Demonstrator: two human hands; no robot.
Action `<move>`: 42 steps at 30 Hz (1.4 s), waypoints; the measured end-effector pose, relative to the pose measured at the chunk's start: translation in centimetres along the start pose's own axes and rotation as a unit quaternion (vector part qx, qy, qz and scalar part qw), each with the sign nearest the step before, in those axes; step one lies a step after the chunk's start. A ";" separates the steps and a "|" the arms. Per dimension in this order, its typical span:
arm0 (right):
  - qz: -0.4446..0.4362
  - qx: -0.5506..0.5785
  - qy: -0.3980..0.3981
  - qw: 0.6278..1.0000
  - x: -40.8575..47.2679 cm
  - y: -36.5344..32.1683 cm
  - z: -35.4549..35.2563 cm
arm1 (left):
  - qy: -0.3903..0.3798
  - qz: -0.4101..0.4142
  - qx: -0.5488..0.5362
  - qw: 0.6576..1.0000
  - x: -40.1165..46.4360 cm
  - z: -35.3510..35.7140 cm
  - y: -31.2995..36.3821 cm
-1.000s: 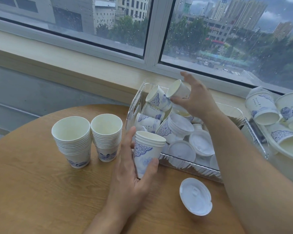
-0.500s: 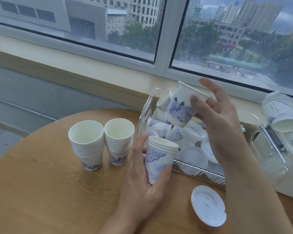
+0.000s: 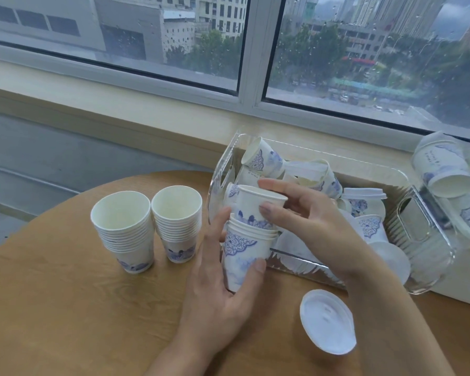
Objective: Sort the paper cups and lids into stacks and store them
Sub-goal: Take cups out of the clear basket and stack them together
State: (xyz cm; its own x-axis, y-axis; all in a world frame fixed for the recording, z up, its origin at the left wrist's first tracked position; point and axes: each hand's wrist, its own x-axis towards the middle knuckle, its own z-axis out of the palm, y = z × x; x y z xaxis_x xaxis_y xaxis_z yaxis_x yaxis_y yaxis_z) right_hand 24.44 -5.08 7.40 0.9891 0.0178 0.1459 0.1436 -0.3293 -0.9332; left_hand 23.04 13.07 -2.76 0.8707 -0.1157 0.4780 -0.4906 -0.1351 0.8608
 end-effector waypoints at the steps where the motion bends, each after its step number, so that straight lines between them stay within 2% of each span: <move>1: 0.002 -0.009 -0.010 1.000 0.0 0.2 0.0 | -0.001 0.001 -0.001 1.000 0.0 0.0 0.0; 6: 0.026 -0.032 -0.065 0.997 -0.1 0.7 -0.1 | 0.003 0.002 -0.003 1.000 0.1 0.0 0.2; 12: 0.034 -0.032 -0.093 0.995 -0.2 0.8 -0.4 | 0.011 -0.004 0.011 1.000 -0.1 0.0 0.0; 24: 0.053 -0.005 -0.111 0.992 -0.1 1.2 -0.4 | -0.005 -0.005 0.002 1.000 0.1 0.0 -0.3; 29: 0.039 -0.032 -0.114 0.992 -0.3 1.2 -0.6 | 0.004 -0.004 -0.009 1.000 0.1 0.0 -0.2; 31: 0.013 -0.050 -0.075 0.996 -0.4 1.0 -1.0 | 0.013 -0.006 -0.006 1.000 0.1 -0.1 -0.2; 36: -0.043 -0.065 0.094 0.992 0.7 0.7 -1.6 | 0.018 -0.018 -0.009 1.000 0.1 0.0 -0.2; 39: -0.076 -0.118 0.198 0.970 3.3 -0.3 -2.1 | 0.022 -0.032 0.004 0.999 0.1 0.1 -0.1; 42: -0.126 -0.172 0.294 0.932 6.3 -1.8 -2.5 | 0.028 -0.037 0.006 0.999 0.0 0.0 0.0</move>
State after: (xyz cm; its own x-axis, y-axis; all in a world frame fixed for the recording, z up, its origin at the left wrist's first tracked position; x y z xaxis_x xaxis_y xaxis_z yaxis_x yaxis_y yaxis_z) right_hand 30.33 -6.76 10.85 0.7226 -0.3515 0.5952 0.2510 -0.6688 -0.6998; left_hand 23.06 13.08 -2.77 0.9051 -0.0497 0.4222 -0.4247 -0.1523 0.8924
